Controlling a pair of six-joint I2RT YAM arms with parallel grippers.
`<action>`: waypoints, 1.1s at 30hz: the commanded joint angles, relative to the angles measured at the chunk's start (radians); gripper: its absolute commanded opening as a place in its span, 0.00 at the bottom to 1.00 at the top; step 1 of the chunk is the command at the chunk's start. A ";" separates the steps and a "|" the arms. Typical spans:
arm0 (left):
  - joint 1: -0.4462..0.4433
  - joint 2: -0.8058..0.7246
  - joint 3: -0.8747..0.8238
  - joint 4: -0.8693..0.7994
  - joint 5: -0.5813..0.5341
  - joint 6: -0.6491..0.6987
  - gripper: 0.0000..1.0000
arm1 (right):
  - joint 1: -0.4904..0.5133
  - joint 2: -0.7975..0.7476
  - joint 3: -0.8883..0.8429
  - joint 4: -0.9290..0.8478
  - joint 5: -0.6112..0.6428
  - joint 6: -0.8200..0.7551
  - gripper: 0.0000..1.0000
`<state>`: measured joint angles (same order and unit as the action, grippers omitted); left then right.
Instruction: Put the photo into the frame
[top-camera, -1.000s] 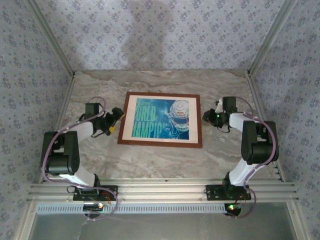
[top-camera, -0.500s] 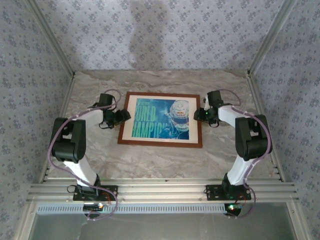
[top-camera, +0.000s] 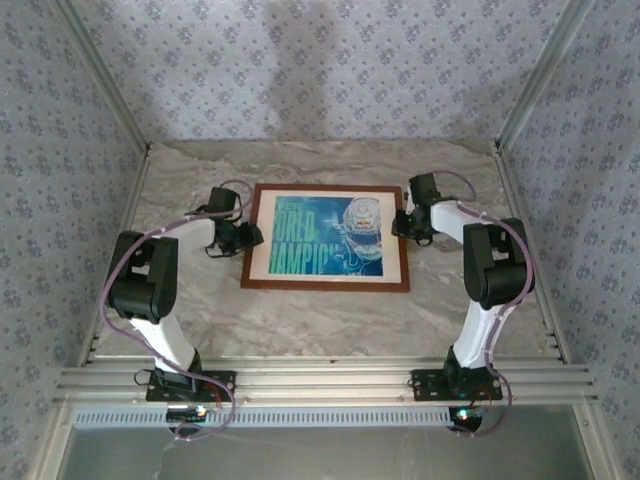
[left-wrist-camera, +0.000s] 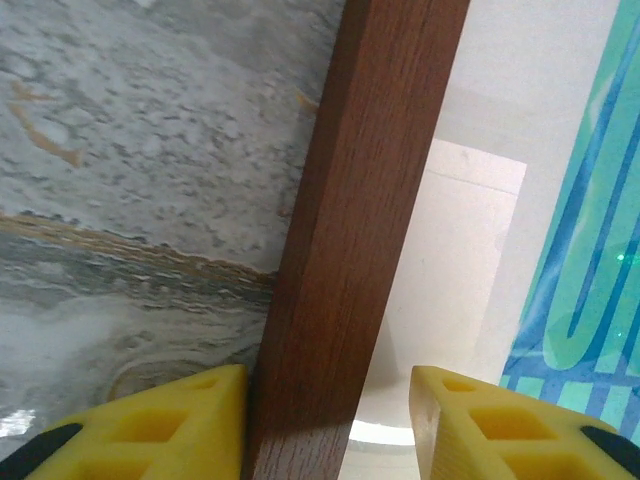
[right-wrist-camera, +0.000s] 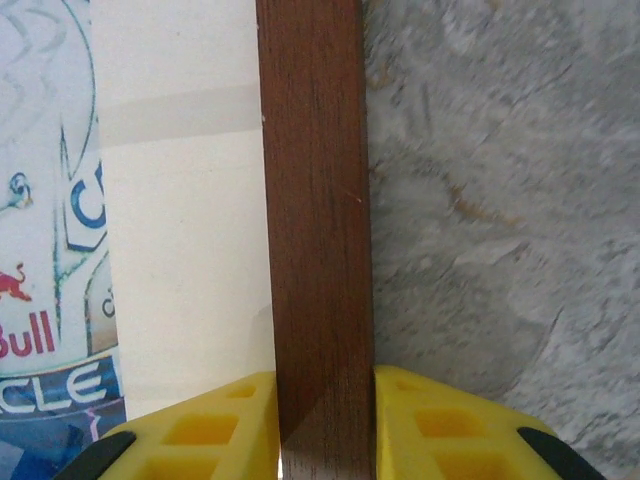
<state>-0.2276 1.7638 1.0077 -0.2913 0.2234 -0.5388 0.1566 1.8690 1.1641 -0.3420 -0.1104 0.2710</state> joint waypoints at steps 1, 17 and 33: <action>-0.038 0.003 0.008 -0.004 0.076 -0.022 0.45 | -0.009 0.032 0.062 -0.028 0.003 -0.021 0.28; 0.026 -0.115 0.113 -0.181 -0.111 0.084 0.99 | -0.107 -0.203 -0.053 -0.023 -0.009 -0.012 0.52; 0.138 -0.188 -0.068 0.028 -0.677 0.297 0.99 | -0.244 -0.347 -0.521 0.671 0.173 -0.154 0.74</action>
<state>-0.0917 1.5707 0.9836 -0.3538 -0.3096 -0.3191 -0.0952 1.5578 0.6762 0.1230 -0.0246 0.1646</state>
